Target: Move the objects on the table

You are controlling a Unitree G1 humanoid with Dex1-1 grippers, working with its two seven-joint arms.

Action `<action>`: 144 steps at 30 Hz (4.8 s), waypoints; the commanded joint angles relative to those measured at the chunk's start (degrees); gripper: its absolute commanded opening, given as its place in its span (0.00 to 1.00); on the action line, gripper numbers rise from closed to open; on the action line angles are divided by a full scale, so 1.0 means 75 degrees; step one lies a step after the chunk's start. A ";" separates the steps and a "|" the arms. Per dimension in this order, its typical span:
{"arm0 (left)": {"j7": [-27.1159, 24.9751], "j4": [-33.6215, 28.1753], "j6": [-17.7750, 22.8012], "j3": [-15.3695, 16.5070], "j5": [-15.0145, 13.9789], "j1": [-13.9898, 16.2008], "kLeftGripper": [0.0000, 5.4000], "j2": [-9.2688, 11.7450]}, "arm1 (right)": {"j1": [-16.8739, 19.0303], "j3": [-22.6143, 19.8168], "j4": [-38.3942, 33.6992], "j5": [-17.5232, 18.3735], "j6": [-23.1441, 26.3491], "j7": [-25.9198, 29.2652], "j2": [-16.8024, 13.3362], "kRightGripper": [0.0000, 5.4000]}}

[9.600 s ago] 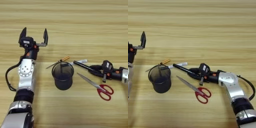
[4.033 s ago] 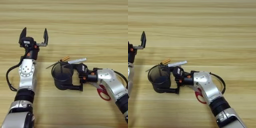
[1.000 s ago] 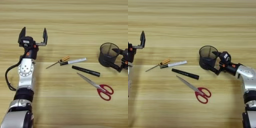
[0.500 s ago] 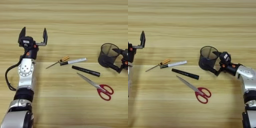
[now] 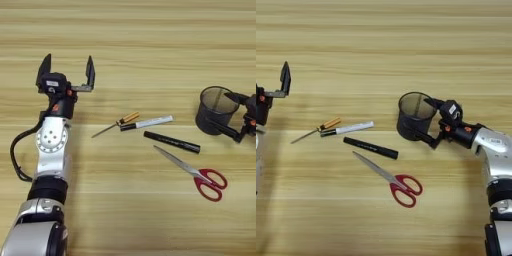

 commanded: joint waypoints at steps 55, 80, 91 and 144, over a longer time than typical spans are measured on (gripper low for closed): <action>0.0014 -0.0019 -0.0061 -0.0048 0.0065 -0.0076 1.00 -0.0022 | 0.0483 -0.0193 -0.0514 0.0284 0.0349 0.0276 -0.0275 1.00; -0.0022 0.0073 -0.0096 -0.0024 0.0048 -0.0109 1.00 0.0014 | 0.1084 -0.0396 -0.1160 0.0459 0.0506 0.0462 -0.0686 1.00; -0.0037 0.0167 -0.0131 -0.0009 0.0039 -0.0159 1.00 0.0034 | 0.1466 -0.0581 -0.2256 0.0882 0.0862 0.0663 -0.0837 1.00; -0.0020 0.0179 -0.0174 -0.0057 0.0061 -0.0188 1.00 -0.0011 | 0.2256 -0.0039 -0.6018 0.2189 0.2052 0.0742 -0.0311 1.00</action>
